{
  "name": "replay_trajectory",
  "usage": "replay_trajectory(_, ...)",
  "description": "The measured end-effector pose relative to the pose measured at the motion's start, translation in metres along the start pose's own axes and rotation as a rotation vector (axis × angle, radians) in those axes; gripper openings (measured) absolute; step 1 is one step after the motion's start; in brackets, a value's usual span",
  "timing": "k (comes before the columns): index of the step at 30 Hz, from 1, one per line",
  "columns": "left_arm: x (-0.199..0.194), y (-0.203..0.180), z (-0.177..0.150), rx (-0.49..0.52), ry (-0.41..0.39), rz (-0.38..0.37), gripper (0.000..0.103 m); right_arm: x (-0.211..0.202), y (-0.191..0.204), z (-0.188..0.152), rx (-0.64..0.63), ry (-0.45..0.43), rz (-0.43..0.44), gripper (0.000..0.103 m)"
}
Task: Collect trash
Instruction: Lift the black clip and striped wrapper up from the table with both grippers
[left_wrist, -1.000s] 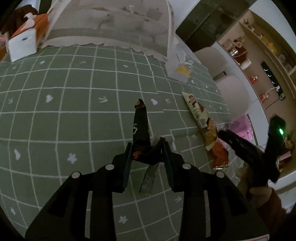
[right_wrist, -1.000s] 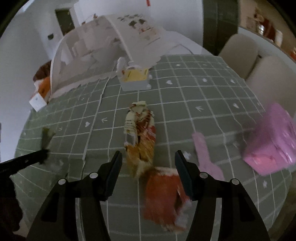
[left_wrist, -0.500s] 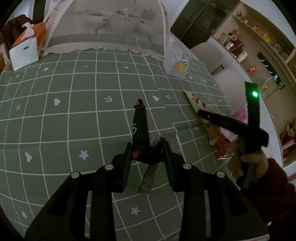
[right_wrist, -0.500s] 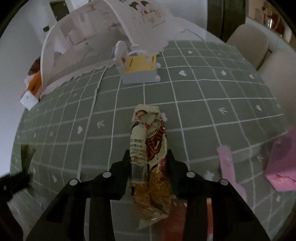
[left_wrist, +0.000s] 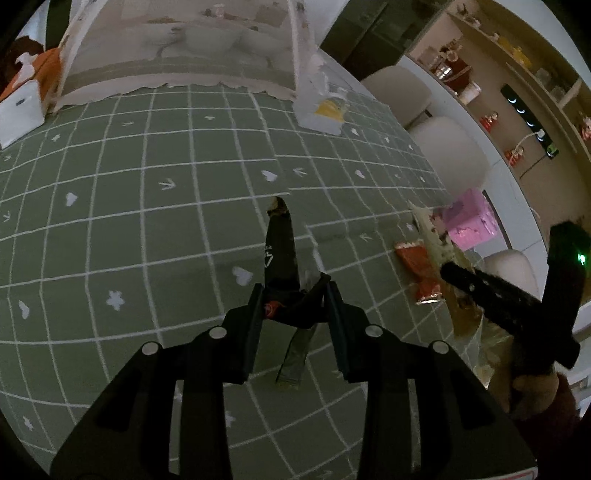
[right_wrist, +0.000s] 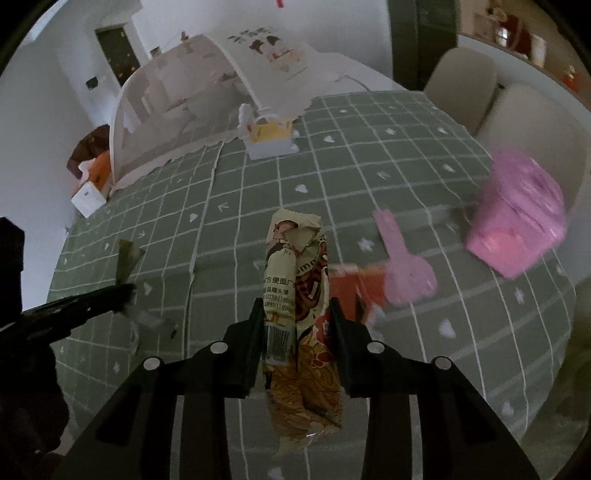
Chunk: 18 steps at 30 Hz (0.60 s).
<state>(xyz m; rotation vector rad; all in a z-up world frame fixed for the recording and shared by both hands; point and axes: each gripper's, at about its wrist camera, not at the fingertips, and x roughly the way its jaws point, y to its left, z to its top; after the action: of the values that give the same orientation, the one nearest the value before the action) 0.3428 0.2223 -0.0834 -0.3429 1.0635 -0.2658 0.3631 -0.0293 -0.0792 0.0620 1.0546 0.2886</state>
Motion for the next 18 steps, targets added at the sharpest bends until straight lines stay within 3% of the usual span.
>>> replay_trajectory(7, -0.011, -0.028, -0.004, 0.043, -0.031, -0.021, 0.032, -0.034, -0.014, -0.028, 0.026, -0.024, -0.019, 0.032)
replay_trajectory(15, -0.029, -0.065, 0.008, 0.081, -0.092, -0.067, 0.032, -0.110, -0.026, -0.044, 0.009, -0.155, -0.092, 0.032)
replay_trajectory(18, -0.039, -0.096, 0.013, 0.135, -0.119, -0.108, 0.032, -0.139, -0.036, -0.050, 0.013, -0.210, -0.133, 0.032)
